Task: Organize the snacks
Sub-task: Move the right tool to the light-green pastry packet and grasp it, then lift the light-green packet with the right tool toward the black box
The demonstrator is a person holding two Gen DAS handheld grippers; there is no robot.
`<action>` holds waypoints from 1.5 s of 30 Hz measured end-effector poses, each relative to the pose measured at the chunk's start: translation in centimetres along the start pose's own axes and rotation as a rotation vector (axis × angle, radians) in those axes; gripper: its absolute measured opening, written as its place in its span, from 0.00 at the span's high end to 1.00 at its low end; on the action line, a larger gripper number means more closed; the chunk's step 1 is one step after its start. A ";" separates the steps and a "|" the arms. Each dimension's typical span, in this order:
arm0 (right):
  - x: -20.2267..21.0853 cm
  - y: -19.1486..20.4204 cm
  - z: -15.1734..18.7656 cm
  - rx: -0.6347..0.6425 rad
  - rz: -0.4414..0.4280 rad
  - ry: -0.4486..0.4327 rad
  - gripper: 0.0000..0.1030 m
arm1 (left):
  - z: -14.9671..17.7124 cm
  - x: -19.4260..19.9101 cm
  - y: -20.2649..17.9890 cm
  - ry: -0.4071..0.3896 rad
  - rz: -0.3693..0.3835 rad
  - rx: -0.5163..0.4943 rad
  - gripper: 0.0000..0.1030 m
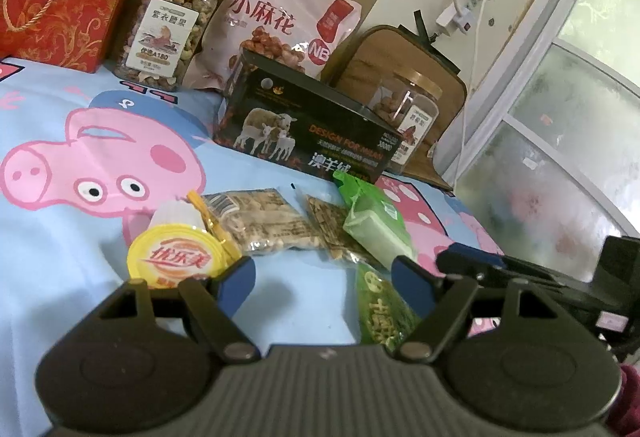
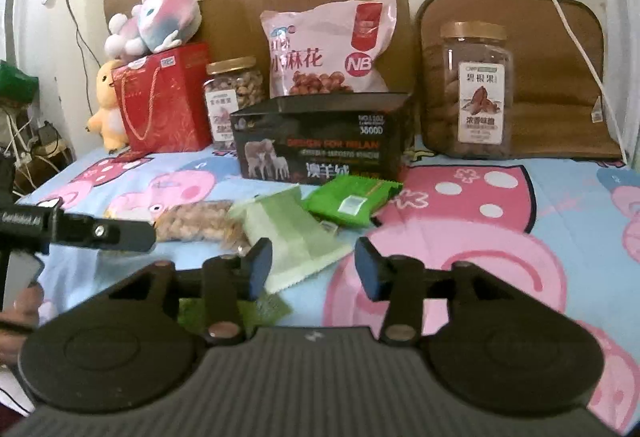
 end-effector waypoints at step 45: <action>0.1 8.5 4.1 0.457 -0.357 0.127 0.33 | 1.4 5.2 2.5 -0.030 -0.016 0.096 0.24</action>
Point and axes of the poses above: each gripper's, at about its wrist camera, not at the fingertips, and x roughly against the way its jaws point, y to its left, z to its underside, the point moved 1 cm from there along -x, roughly the way its jaws point, and after that the axes turned 3 degrees about -y, right-handed, at the moved point
